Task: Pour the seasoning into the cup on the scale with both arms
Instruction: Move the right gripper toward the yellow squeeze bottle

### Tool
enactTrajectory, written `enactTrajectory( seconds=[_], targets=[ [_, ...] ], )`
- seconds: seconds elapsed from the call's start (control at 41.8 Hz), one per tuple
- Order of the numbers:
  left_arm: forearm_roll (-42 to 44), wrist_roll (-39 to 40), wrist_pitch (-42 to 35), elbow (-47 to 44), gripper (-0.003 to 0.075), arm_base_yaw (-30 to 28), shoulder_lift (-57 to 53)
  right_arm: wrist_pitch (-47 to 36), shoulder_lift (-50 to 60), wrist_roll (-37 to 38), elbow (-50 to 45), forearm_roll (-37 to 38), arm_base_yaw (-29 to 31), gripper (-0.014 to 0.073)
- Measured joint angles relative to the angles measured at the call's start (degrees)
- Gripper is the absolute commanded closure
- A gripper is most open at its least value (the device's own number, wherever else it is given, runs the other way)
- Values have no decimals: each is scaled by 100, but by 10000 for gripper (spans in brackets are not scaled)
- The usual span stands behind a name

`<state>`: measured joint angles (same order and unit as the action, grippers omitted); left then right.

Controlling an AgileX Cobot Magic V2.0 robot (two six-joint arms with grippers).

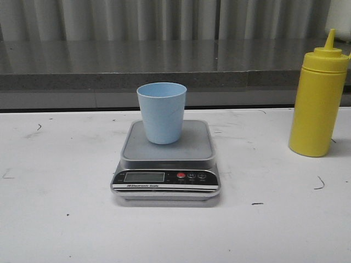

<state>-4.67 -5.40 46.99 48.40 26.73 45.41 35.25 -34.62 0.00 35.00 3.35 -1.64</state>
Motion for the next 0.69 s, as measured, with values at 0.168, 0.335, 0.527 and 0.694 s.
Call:
enactTrajectory(
  seconds=[0.168,0.335,0.527,0.694],
  targets=[
    [12,-4,10,-247,334,0,-526,0,0,0,0,0,0,85],
    [12,-13,10,-262,334,0,-590,-11,0,0,0,0,0,85],
    [12,-17,10,-262,334,0,-590,-147,-41,0,0,-11,0,20],
    [12,-17,10,-262,334,0,-590,-402,-383,-32,0,-11,0,-66]
  ],
)
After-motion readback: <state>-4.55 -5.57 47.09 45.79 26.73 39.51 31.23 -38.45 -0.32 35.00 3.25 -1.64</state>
